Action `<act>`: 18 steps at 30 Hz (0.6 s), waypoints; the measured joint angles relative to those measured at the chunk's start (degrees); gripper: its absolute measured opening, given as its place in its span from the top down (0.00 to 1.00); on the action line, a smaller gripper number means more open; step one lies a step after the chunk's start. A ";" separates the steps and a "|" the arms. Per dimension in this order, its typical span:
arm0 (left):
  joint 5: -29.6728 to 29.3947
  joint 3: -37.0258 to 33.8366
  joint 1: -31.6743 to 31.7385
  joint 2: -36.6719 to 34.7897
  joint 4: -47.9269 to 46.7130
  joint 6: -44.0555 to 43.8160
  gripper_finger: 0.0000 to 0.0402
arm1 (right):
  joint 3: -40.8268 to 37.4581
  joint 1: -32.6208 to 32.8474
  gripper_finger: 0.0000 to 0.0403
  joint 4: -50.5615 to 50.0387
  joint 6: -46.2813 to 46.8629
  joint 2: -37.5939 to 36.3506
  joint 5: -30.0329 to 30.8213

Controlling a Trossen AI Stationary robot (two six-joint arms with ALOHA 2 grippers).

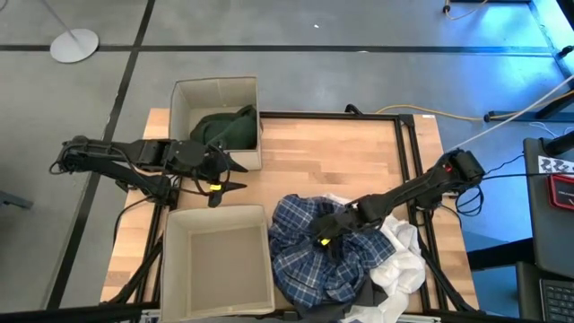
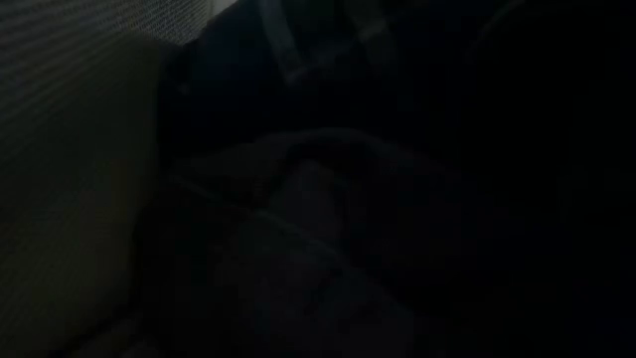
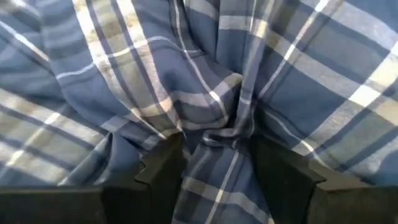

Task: Sort clothes
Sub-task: Put the blue long sleeve shirt into the top laundry organizer

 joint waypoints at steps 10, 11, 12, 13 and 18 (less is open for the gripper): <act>0.00 0.00 0.00 0.01 0.01 -0.14 0.49 | 0.02 0.02 0.85 -0.55 -6.05 0.92 5.75; 0.00 0.00 0.00 0.01 0.01 -0.15 0.49 | 0.02 0.00 0.91 -0.74 -6.22 0.92 5.58; 0.00 0.00 0.00 0.00 0.01 -0.15 0.49 | 0.02 0.00 0.95 -1.03 -6.54 0.92 5.31; 0.00 0.00 0.00 0.00 0.01 -0.13 0.49 | 0.02 0.00 0.97 -1.43 -7.04 0.92 5.31; 0.00 0.00 0.00 0.01 0.06 -0.29 0.49 | 4.06 0.00 0.95 -8.79 -7.58 0.54 6.13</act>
